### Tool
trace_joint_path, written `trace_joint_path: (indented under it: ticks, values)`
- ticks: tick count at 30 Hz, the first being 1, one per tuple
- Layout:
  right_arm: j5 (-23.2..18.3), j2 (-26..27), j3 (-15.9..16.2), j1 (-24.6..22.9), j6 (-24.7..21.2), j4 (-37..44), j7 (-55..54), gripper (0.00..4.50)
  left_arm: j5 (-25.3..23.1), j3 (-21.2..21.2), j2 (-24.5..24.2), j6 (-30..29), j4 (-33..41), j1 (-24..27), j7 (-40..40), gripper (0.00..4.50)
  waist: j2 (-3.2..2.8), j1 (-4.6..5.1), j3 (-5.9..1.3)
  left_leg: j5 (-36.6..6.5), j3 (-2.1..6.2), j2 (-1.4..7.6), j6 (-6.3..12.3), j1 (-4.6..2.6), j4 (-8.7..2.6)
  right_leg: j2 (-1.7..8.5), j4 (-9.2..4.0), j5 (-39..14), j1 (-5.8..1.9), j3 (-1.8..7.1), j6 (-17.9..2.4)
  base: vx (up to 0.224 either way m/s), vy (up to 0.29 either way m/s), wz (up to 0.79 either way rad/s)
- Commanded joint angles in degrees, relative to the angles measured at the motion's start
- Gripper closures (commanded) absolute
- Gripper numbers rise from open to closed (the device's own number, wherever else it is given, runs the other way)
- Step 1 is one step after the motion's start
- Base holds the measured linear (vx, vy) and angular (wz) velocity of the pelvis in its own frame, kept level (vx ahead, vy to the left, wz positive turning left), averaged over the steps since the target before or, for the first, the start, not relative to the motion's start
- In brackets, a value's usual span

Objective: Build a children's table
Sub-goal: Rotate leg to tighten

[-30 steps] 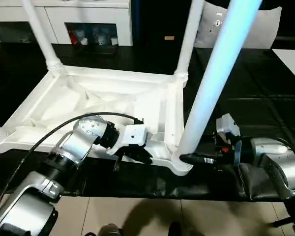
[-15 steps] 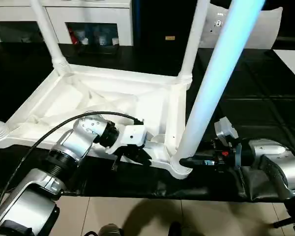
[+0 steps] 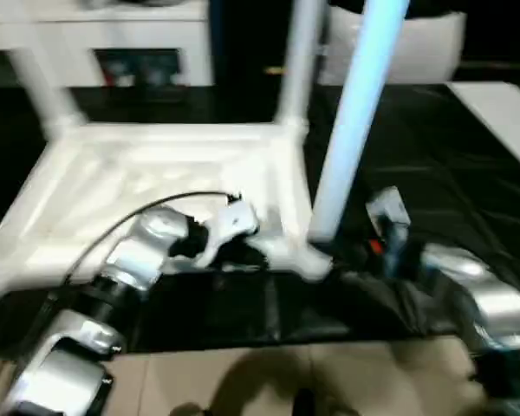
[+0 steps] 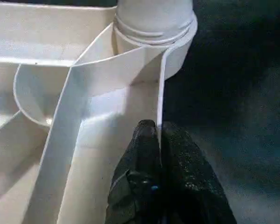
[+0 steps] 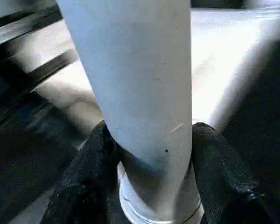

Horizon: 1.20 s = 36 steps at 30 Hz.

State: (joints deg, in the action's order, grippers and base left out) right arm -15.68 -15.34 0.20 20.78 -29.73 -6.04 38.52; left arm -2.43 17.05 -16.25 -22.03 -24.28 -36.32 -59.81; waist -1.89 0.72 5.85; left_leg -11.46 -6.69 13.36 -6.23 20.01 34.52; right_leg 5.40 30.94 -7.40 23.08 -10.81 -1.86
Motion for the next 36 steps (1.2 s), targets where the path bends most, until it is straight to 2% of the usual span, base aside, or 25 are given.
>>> trace_joint_path:
  ticks: [1, 2, 3, 4, 5, 6, 7, 8, 9, 10, 11, 12, 13, 14, 15, 18, 23, 25, 27, 28, 30, 31, 33, 34, 36]
  values:
    - [0.90, 4.03, 1.76, 2.29, -0.81, -3.39, -6.90, 2.54, 2.63, -1.08, 4.86, -2.33, 5.43, -0.69, 3.66, 4.50, 0.39, -0.17, -3.15, -36.13, 1.35, 2.77, 1.55, 0.10, -7.83, 3.25, 0.52, -19.17, -4.29, 5.81, -2.50, 0.000, 0.000, 0.00]
    - [1.49, 6.32, 0.78, 3.79, 0.32, -5.79, -11.23, 2.54, 2.20, -1.95, 6.63, -3.42, 5.29, -0.97, 6.89, 4.50, 2.95, -0.51, -2.54, -23.45, -2.44, -5.18, 1.27, -3.63, -0.36, 2.20, -8.43, -47.66, 0.88, 1.59, 4.97, 0.000, 0.000, 0.00]
    - [2.37, 8.99, -0.23, 5.56, 1.61, -8.52, -16.24, 2.54, 1.54, -2.95, 8.80, -4.78, 5.26, -1.30, 10.93, 4.50, 3.12, 0.63, -2.81, -16.34, -3.23, -6.48, 3.08, -2.14, 2.76, 3.16, -9.32, -57.58, 0.02, -0.52, 9.65, 0.087, -0.028, -0.26]
    - [3.01, 10.68, -0.84, 6.84, 3.01, -10.54, -19.54, 2.54, 1.06, -3.62, 10.28, -5.44, 5.08, -1.58, 13.77, 4.50, 1.36, 1.27, -3.31, -14.94, -1.66, -3.95, 3.36, 1.42, 0.95, 3.03, -9.97, -52.00, -3.70, -3.53, 13.10, 0.071, 0.000, -0.30]
    - [3.14, 11.22, -1.03, 7.32, 3.90, -11.37, -20.41, 2.54, 0.90, -3.90, 10.85, -5.57, 4.95, -1.70, 14.92, 4.50, -0.50, 1.82, -4.10, -15.79, -0.45, -2.26, 3.41, 1.90, 0.19, 3.32, -8.38, -46.11, -4.92, -3.68, 12.76, 0.086, 0.049, -0.40]
    - [3.82, 12.71, -1.50, 8.89, 7.21, -14.03, -22.46, 2.19, 0.30, -4.73, 12.53, -5.99, 4.80, -2.00, 18.69, 4.50, -2.75, 1.07, -4.92, -20.60, 3.64, 4.68, 4.65, 3.28, -4.47, 4.65, 3.66, -22.84, -7.41, 2.77, 4.57, 0.000, 0.000, 0.00]
    - [3.89, 13.13, -1.80, 9.41, 8.48, -14.95, -22.78, 2.19, 0.12, -4.94, 12.94, -6.02, 4.83, -2.07, 19.77, 4.50, -2.26, 1.85, -4.64, -20.10, 4.34, 5.18, 5.58, 2.35, -5.55, 4.43, 4.12, -12.22, -5.62, 4.48, 1.26, 0.000, 0.000, 0.00]
    - [4.09, 13.54, -2.22, 10.07, 9.80, -16.05, -23.59, 1.98, -0.06, -5.10, 13.25, -6.13, 4.96, -2.11, 20.65, 4.50, -0.16, 0.88, -4.18, -20.66, 1.04, 0.10, 3.43, 0.71, -3.37, 4.08, -1.67, -15.05, -2.92, 4.38, -3.16, 0.061, 0.017, 0.07]
    - [4.32, 14.20, -3.05, 10.64, 10.67, -16.90, -24.35, 1.84, -0.23, -5.04, 13.45, -6.76, 5.53, -2.04, 21.39, 4.50, 2.29, 0.36, -3.57, -15.58, -1.97, -5.41, 2.48, -0.60, 0.24, 3.15, -5.43, -38.72, -1.01, 1.88, 2.34, 0.061, 0.017, 0.07]
    - [4.38, 14.44, -3.33, 10.83, 10.99, -17.19, -24.60, 1.84, -0.27, -4.98, 13.51, -7.13, 5.83, -1.99, 21.65, 4.50, 2.46, 0.17, -4.08, -12.20, -1.98, -5.83, 3.11, 1.21, 0.26, 3.40, -4.93, -42.55, -2.48, 2.02, 4.57, 0.060, 0.032, -0.02]
    - [4.49, 14.77, -3.73, 11.13, 11.54, -17.65, -24.88, 1.69, -0.34, -4.84, 13.57, -7.75, 6.38, -1.85, 22.01, 4.50, 1.77, -0.32, -5.12, -7.04, -1.15, -4.83, 4.29, 3.72, -0.96, 3.94, -4.13, -39.15, -4.75, 2.71, 6.53, 0.047, -0.007, -0.21]
    - [4.85, 14.51, -3.61, 11.13, 12.52, -17.72, -24.13, 1.69, -0.54, -4.40, 13.22, -8.30, 7.27, -1.39, 21.93, 4.50, 0.93, -0.52, -5.36, -3.44, -0.78, -3.75, 5.25, 3.31, -1.79, 3.03, -3.84, -30.42, -3.88, 2.95, 4.82, 0.047, -0.007, -0.21]
    - [5.06, 14.37, -3.47, 11.14, 12.98, -17.85, -23.87, 1.55, -0.68, -4.33, 13.15, -8.44, 7.55, -1.21, 21.92, 4.50, 0.93, -0.49, -5.58, -1.85, -0.61, -3.33, 5.67, 3.08, -1.90, 2.60, -3.32, -25.53, -3.58, 3.04, 3.15, 0.000, 0.000, 0.00]
    - [5.25, 14.24, -3.40, 11.17, 13.37, -18.03, -23.70, 1.45, -0.84, -4.28, 13.15, -8.56, 7.73, -1.08, 21.98, 4.50, 0.96, -0.42, -5.48, 0.74, -0.43, -2.72, 6.50, 3.07, -2.00, 2.12, -2.39, -18.62, -3.28, 3.20, -0.76, 0.000, 0.000, 0.00]
    - [5.21, 13.88, -3.45, 10.82, 13.64, -17.53, -23.09, 1.38, -1.03, -4.18, 12.86, -8.48, 7.76, -0.92, 21.73, 4.50, 0.85, -0.44, -5.33, 0.98, -0.51, -2.45, 7.40, 2.72, -2.07, 2.05, -2.19, -16.56, -3.10, 3.30, -3.73, 0.000, 0.000, 0.00]
    - [5.12, 12.49, -3.22, 9.80, 15.37, -16.47, -21.32, 1.19, -1.30, -4.23, 12.27, -8.18, 7.59, -0.67, 21.48, 4.50, 0.76, -0.91, -5.43, 2.11, -0.53, -1.99, 9.49, 2.45, -2.11, 2.33, -1.84, -14.48, -3.32, 3.50, -7.26, 0.000, 0.000, 0.00]
    - [3.07, 7.04, -2.20, 5.37, 15.91, -9.85, -12.20, 0.73, -1.05, -3.39, 9.07, -4.72, 5.77, -0.64, 18.20, 4.50, 0.88, -2.05, -5.27, 2.64, -0.67, -1.83, 11.49, 2.14, -2.22, 2.27, -2.02, -14.53, -3.37, 3.65, -7.55, 0.000, 0.000, 0.00]
    - [2.69, 5.76, -2.12, 4.33, 15.75, -8.52, -10.43, 0.62, -1.04, -3.12, 8.22, -3.65, 5.37, -0.61, 17.17, 4.50, 0.99, -2.35, -5.23, 1.82, -0.81, -1.87, 11.07, 2.21, -2.25, 2.39, -2.18, -16.12, -3.53, 3.71, -6.91, 0.000, 0.000, 0.00]
    - [2.48, 4.97, -2.09, 3.71, 15.86, -7.87, -9.38, 0.47, -0.97, -2.86, 7.61, -3.10, 5.30, -0.55, 16.59, 4.50, 1.05, -2.42, -5.03, -0.42, -0.98, -2.01, 9.71, 2.11, -2.42, 2.39, -2.81, -20.19, -3.40, 3.48, -5.56, 0.000, 0.000, 0.00]
    - [1.72, 3.19, -2.24, 2.34, 15.61, -6.30, -7.07, 0.26, -0.96, -2.39, 6.33, -2.26, 5.09, -0.38, 15.03, 4.50, 0.98, -2.52, -4.96, -1.65, -1.08, -2.09, 8.97, 1.98, -2.47, 2.39, -3.15, -22.21, -3.33, 3.39, -4.73, 0.000, 0.000, 0.00]
    - [-0.34, -2.05, -2.51, -0.90, 15.53, -3.30, 0.60, 0.10, -0.74, -0.88, 3.00, 0.38, 4.79, 0.19, 9.73, 4.50, 0.83, -2.96, -4.76, -2.92, -1.03, -1.98, 8.91, 1.81, -2.63, 2.28, -3.58, -23.47, -3.31, 3.49, -3.03, 0.000, 0.000, 0.00]
    - [-1.00, -3.89, -2.57, -1.91, 15.43, -2.53, 3.31, 0.10, -0.70, -0.15, 1.68, 1.32, 4.75, 0.42, 7.44, 4.50, 0.80, -3.17, -4.89, -2.93, -0.92, -1.86, 9.00, 1.66, -2.63, 2.26, -3.44, -23.13, -3.25, 3.50, -2.92, 0.000, 0.000, 0.00]
    - [-1.45, -5.43, -2.54, -2.59, 15.48, -2.17, 5.54, 0.04, -0.63, 0.57, 0.47, 2.35, 4.66, 0.59, 5.17, 4.50, 0.92, -3.24, -4.94, -2.69, -0.84, -1.69, 9.02, 1.93, -2.69, 2.24, -3.15, -21.73, -3.32, 3.52, -3.53, 0.000, 0.000, 0.00]
    - [-2.30, -8.71, -2.03, -3.74, 15.20, -1.12, 10.36, 0.04, -0.35, 2.09, -1.85, 5.24, 4.04, 0.65, 0.21, 4.50, 0.90, -3.09, -4.81, -3.65, -0.93, -1.82, 8.72, 1.87, -2.77, 2.19, -3.39, -22.88, -3.29, 3.39, -3.53, 0.000, 0.000, 0.00]
    - [-2.65, -10.27, -1.65, -4.28, 15.09, -0.45, 12.72, 0.04, -0.17, 2.77, -2.82, 6.76, 3.68, 0.61, -2.04, 4.50, 0.96, -3.24, -4.74, -4.52, -0.97, -1.97, 8.43, 1.85, -2.79, 2.27, -3.60, -24.16, -3.34, 3.39, -2.90, 0.000, 0.000, 0.00]
